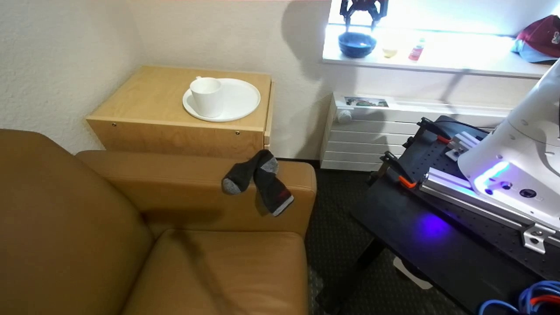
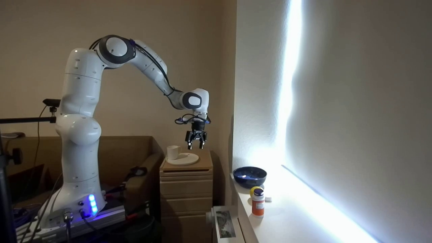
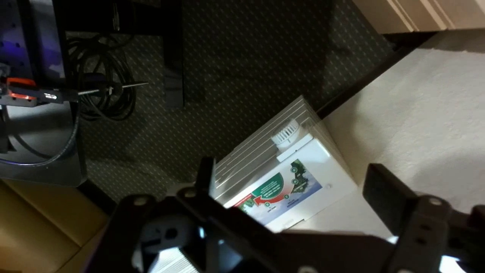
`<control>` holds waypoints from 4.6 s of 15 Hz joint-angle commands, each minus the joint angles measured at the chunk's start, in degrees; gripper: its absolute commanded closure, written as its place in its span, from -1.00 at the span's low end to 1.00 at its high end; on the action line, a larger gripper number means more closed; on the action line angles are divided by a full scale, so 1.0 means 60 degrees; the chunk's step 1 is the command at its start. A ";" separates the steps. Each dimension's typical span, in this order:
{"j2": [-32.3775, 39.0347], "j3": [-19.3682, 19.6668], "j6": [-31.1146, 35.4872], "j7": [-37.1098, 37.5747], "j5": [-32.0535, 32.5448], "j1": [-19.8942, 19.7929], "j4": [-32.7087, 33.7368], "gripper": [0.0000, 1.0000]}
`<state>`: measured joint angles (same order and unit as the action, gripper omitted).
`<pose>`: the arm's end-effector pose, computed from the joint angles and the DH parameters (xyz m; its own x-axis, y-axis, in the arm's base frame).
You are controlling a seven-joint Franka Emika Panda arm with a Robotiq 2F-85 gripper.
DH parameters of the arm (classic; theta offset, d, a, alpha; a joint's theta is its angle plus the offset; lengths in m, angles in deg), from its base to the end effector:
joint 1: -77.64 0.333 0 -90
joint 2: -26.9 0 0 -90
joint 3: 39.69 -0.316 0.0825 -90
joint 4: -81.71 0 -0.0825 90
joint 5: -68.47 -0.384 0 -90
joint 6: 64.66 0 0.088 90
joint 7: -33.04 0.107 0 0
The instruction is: Put the mug on the nightstand and put the lemon in the bowl on the plate
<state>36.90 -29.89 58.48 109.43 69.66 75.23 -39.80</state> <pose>0.5375 -0.1161 0.3199 0.0382 -0.9992 0.0101 -0.9880 -0.0363 0.1500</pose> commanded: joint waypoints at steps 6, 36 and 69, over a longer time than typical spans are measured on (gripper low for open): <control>0.0356 -0.2299 0.0062 0.0672 0.1274 0.2398 0.1101 -1.00; 0.4684 -0.2501 0.2743 0.0942 0.0653 0.3803 0.4588 -1.00; 0.6032 -0.2168 0.2590 0.0951 0.0072 0.4067 0.5695 1.00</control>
<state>73.10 -43.75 73.04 115.69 71.22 99.10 -5.55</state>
